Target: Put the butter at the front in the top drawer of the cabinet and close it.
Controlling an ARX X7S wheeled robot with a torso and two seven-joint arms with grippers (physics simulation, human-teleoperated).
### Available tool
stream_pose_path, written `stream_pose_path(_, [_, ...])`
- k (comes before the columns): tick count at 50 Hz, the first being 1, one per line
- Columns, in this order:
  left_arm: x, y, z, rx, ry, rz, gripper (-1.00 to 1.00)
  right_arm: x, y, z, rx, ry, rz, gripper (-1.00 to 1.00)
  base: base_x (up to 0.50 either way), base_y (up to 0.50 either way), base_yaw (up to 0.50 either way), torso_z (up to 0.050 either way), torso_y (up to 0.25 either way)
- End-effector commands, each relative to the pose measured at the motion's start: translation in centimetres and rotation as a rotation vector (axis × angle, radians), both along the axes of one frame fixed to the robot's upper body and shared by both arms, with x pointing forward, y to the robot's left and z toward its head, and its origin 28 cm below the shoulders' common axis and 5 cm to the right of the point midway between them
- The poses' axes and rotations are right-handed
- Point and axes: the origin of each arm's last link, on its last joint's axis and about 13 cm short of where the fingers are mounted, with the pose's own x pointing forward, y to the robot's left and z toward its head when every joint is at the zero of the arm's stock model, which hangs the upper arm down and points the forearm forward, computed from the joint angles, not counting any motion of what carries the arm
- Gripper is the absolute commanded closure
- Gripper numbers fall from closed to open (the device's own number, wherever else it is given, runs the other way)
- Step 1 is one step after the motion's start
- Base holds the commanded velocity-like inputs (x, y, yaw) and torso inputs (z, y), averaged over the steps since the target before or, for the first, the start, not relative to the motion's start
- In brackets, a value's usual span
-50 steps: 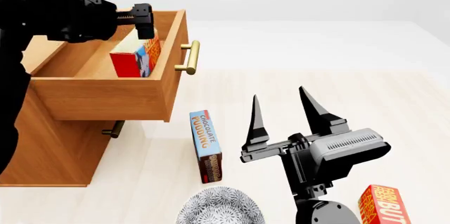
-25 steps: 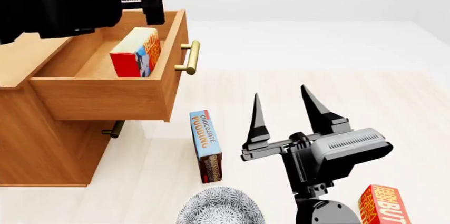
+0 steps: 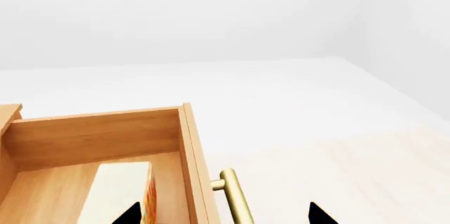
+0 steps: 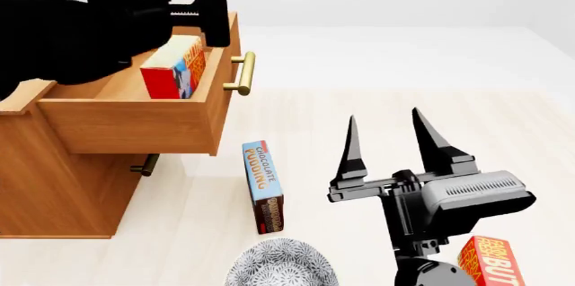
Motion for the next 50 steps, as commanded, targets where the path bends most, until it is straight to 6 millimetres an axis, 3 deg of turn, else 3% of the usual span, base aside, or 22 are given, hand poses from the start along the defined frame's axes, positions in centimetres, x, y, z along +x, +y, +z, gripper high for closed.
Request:
stream_pose_path(1, [-1.8, -1.3, -0.7, 0.016, -0.044, -0.064, -1.00, -0.6, -0.9, 0.2, -0.011, -0.010, -0.054, -1.00, 0.00, 0.00, 0.00, 0.000, 0.000])
stream_pose_path(30, [-5.2, -3.9, -1.5, -0.010, -0.156, -0.219, -1.00, -1.3, -2.5, -0.2, -0.015, -0.005, -0.143, -1.00, 0.00, 0.00, 0.00, 0.000, 0.000])
stream_pose_path(50, [-7.2, -5.1, -3.6, -0.027, -0.139, -0.292, -1.00, -1.3, -2.6, -0.2, -0.010, -0.002, -0.153, -1.00, 0.00, 0.00, 0.00, 0.000, 0.000])
